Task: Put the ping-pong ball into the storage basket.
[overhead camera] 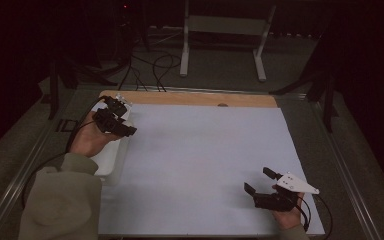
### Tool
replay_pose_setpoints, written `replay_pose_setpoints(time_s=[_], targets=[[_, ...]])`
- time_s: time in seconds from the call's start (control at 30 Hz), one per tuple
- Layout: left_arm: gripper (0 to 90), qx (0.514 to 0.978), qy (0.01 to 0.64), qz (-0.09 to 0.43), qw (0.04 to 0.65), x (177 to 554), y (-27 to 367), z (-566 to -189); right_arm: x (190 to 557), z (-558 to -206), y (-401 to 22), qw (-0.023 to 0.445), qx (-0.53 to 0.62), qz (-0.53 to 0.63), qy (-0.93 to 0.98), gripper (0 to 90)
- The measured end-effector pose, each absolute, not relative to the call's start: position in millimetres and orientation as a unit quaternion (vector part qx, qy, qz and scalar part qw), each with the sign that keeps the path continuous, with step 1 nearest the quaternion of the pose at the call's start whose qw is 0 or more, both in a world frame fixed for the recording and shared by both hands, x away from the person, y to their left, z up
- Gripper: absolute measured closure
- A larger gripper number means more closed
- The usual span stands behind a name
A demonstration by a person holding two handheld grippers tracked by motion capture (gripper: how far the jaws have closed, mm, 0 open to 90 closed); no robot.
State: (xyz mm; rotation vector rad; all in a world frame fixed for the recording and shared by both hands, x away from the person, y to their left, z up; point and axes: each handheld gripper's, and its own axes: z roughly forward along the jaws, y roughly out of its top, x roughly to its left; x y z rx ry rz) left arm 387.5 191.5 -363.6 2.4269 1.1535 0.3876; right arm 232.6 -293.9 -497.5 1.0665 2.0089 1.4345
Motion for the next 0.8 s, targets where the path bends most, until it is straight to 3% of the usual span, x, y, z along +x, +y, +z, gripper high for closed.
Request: replay_pose_setpoints(time_s=[0.8], targets=[[51.5, 0.865, 0.433, 0.151, 0.204, 389, 205, -370, 232, -497, -294, 0.225, 0.388, 0.519, 0.727, 7.1]])
